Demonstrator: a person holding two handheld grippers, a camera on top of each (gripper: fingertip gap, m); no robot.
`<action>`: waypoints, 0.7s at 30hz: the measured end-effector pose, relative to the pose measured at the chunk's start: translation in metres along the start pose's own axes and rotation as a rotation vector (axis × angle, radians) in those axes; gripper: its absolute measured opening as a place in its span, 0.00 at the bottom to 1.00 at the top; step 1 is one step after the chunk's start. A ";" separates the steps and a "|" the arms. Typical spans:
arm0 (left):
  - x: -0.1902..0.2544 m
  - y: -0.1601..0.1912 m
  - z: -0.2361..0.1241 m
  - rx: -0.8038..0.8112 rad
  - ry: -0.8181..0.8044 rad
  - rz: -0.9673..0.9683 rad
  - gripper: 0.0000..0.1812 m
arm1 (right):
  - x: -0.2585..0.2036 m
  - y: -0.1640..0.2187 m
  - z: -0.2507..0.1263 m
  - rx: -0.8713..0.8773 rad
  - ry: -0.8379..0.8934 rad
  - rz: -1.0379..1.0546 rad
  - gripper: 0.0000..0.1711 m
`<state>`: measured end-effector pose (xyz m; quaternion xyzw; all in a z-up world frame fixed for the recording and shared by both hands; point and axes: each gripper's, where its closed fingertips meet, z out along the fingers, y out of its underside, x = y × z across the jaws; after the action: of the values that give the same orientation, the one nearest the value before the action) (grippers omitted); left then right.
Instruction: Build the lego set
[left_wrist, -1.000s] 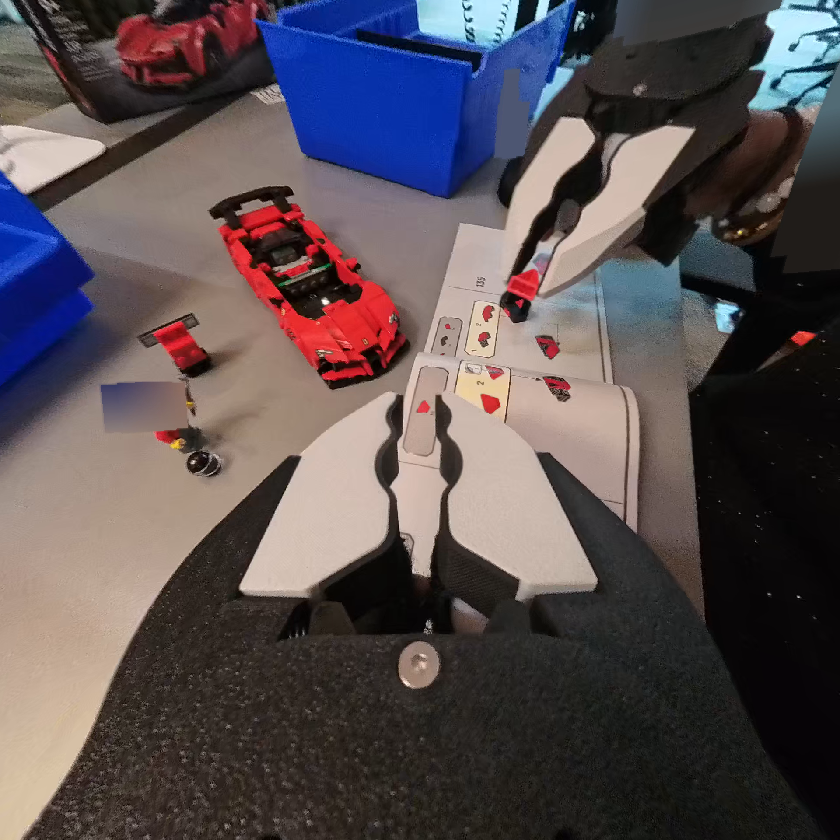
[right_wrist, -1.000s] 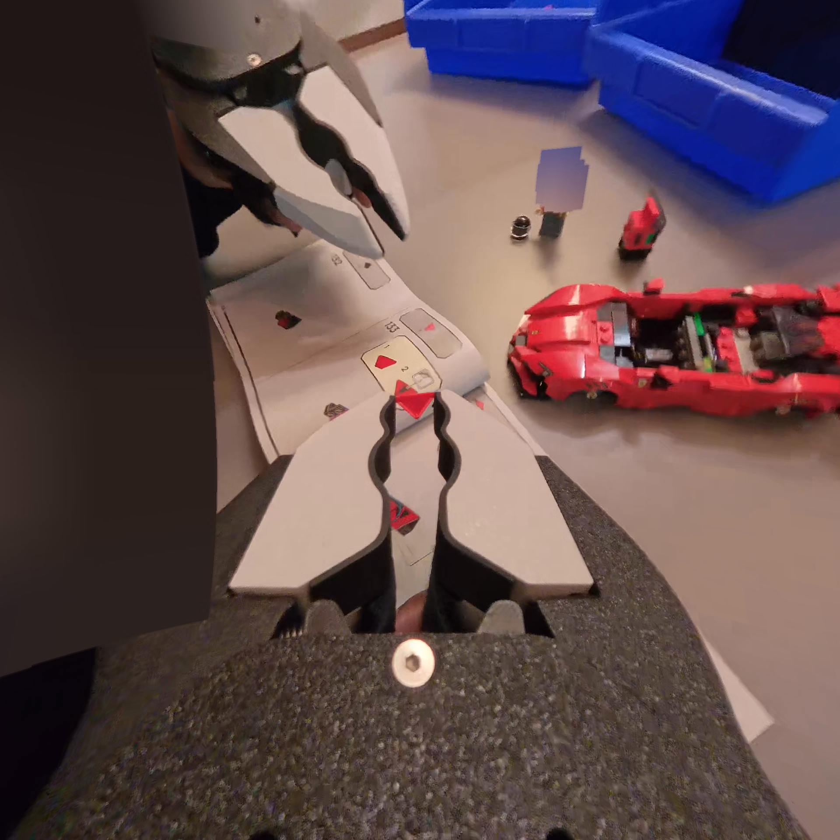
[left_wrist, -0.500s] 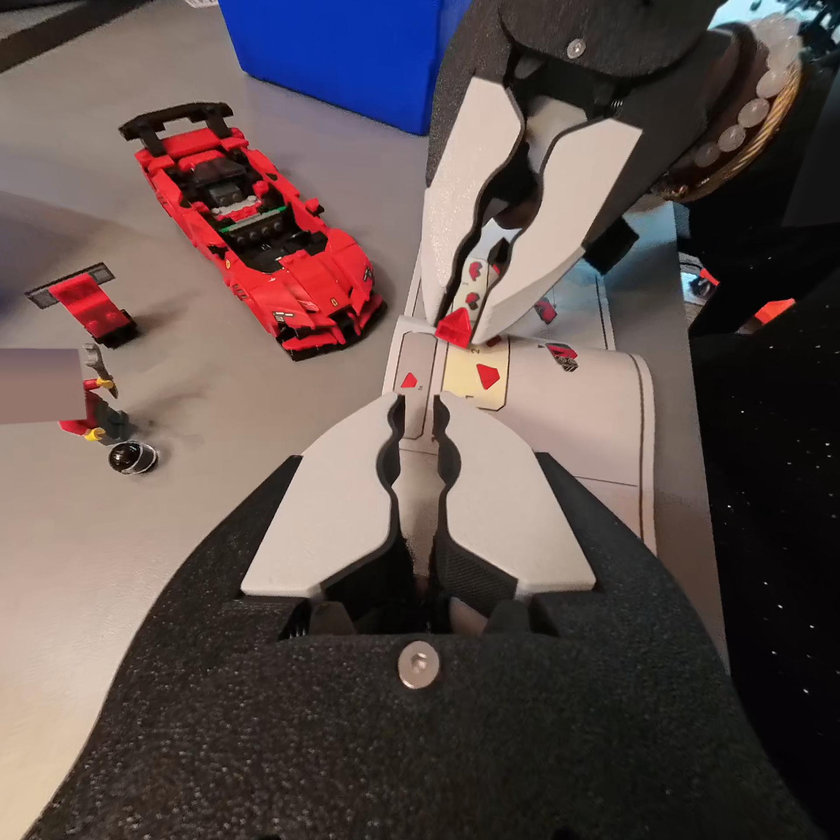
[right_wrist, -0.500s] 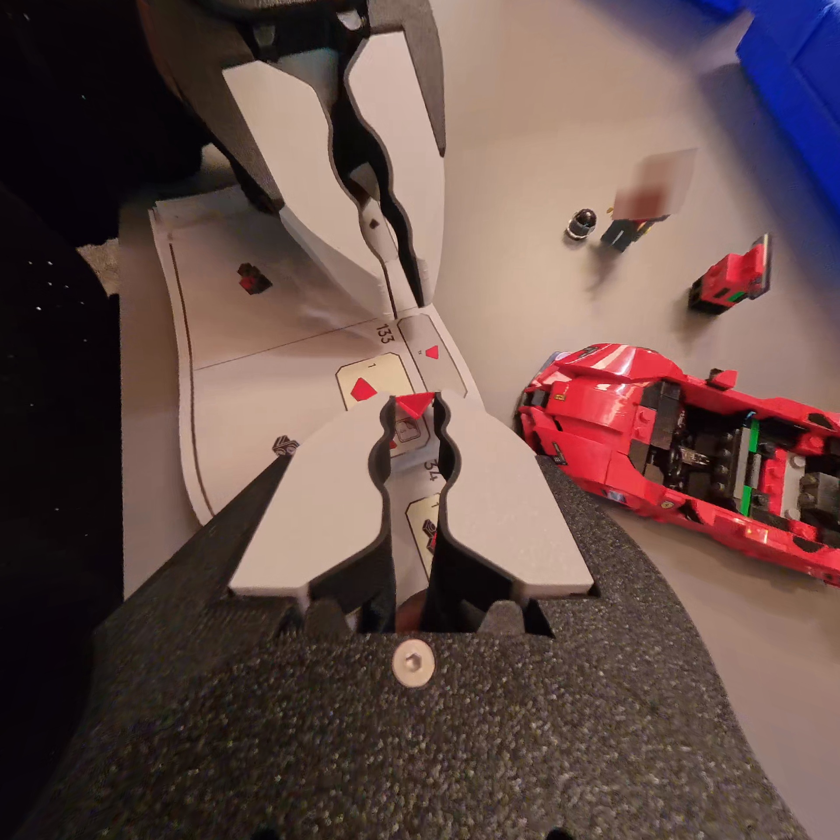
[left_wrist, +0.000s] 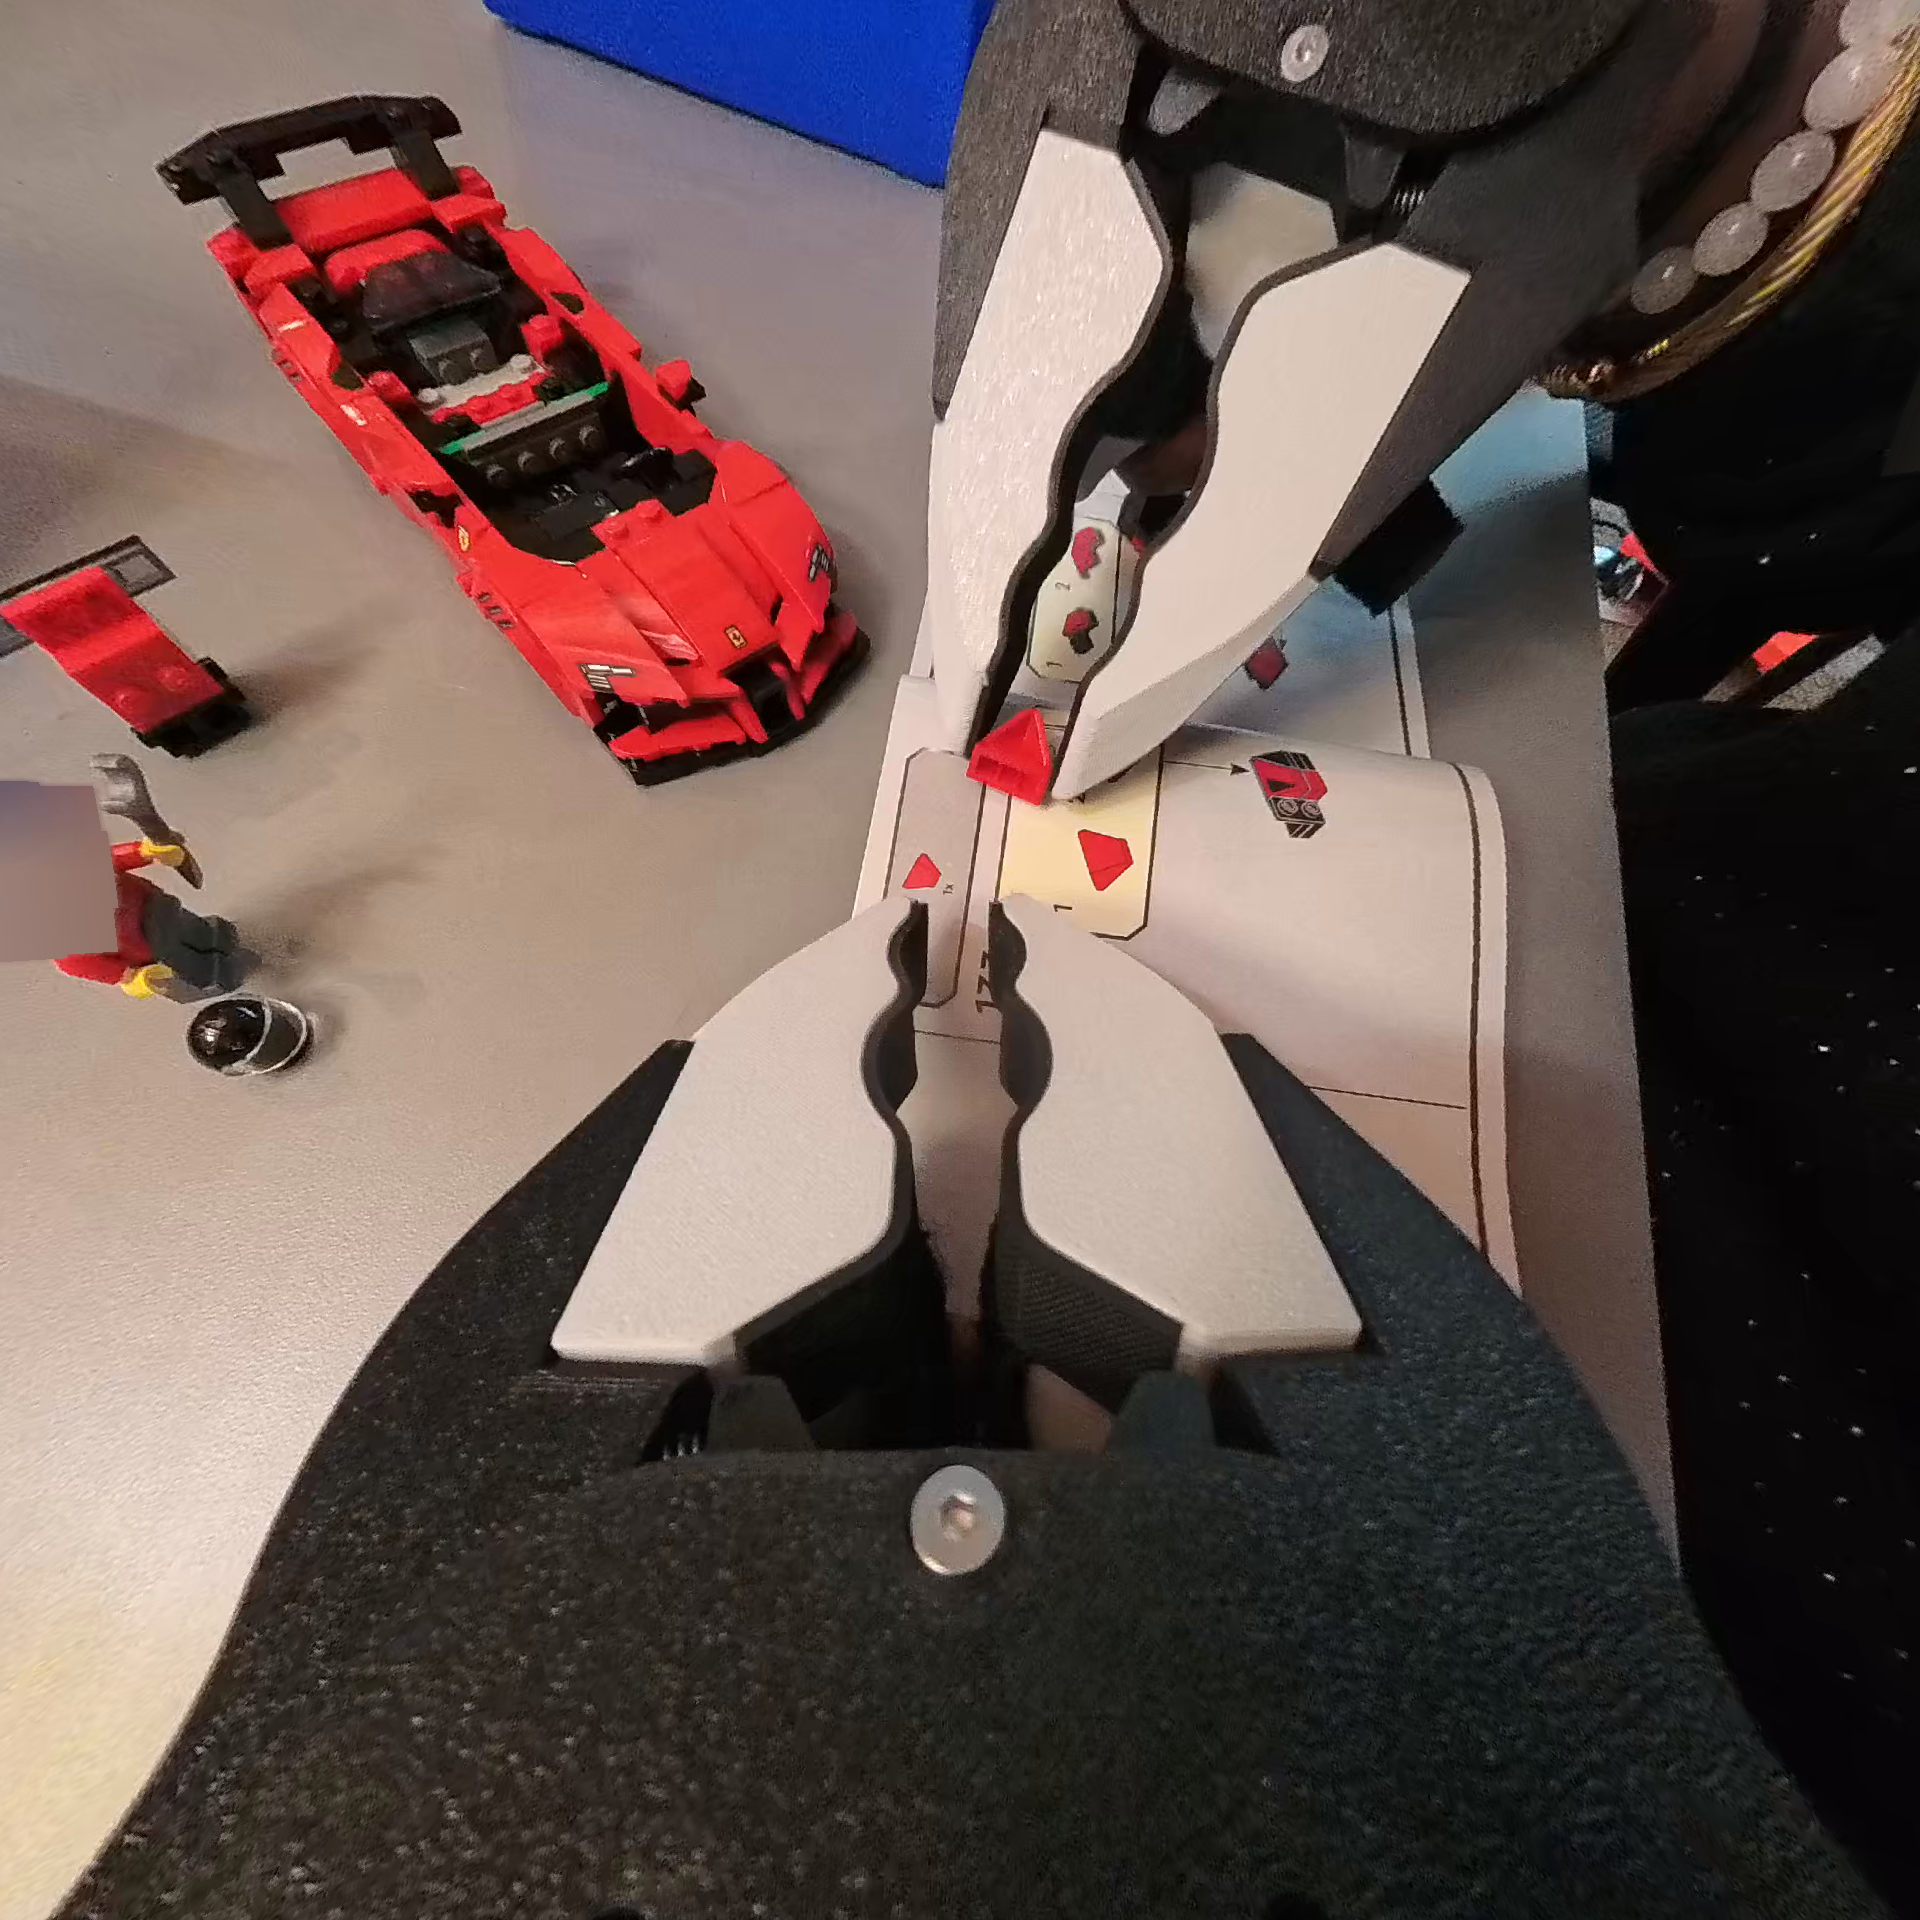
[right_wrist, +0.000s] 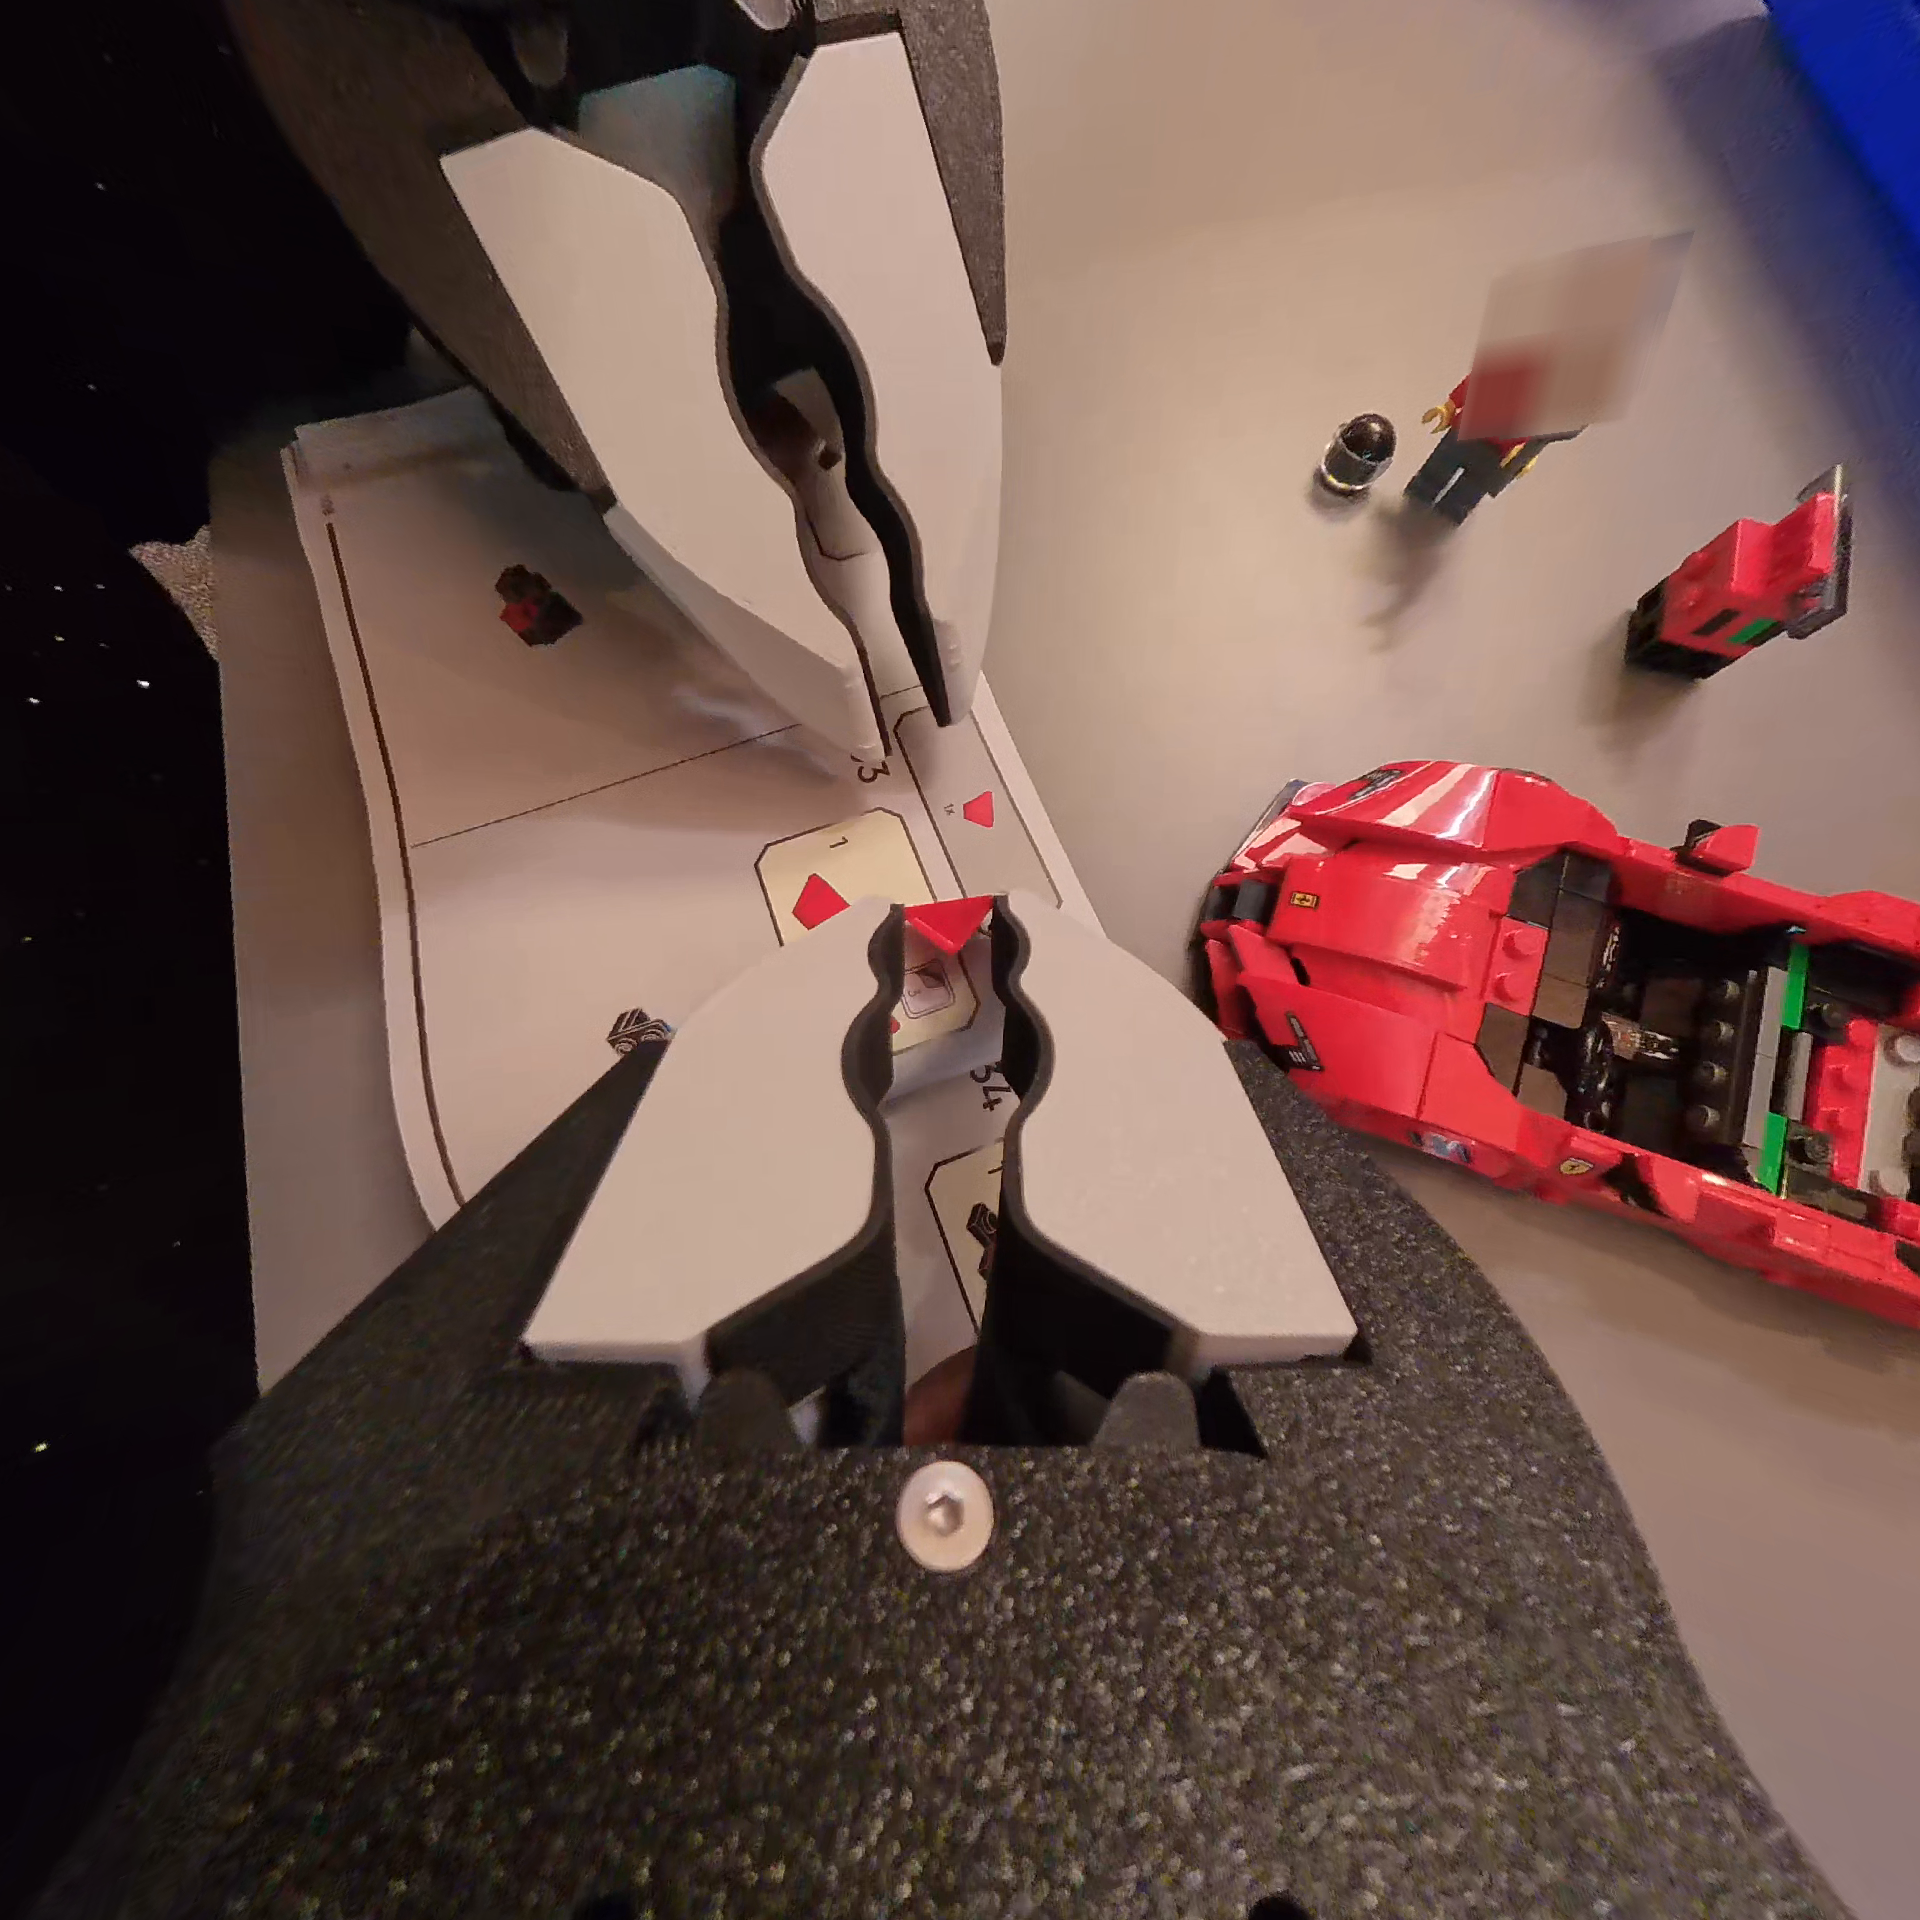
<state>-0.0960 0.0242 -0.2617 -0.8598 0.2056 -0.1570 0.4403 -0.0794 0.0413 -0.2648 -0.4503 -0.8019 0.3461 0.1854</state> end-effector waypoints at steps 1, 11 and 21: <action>0.000 0.001 0.000 -0.006 -0.002 0.002 0.06 | 0.000 0.000 0.001 -0.002 0.000 -0.002 0.09; 0.000 0.002 0.002 -0.019 -0.001 0.004 0.06 | 0.002 0.001 -0.003 0.008 -0.002 0.042 0.09; 0.001 -0.028 -0.018 0.216 0.043 -0.138 0.04 | 0.001 -0.023 -0.005 -0.039 0.129 -0.163 0.09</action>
<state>-0.0977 0.0262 -0.2284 -0.8158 0.1375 -0.2266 0.5141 -0.0901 0.0359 -0.2445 -0.4083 -0.8290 0.2844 0.2554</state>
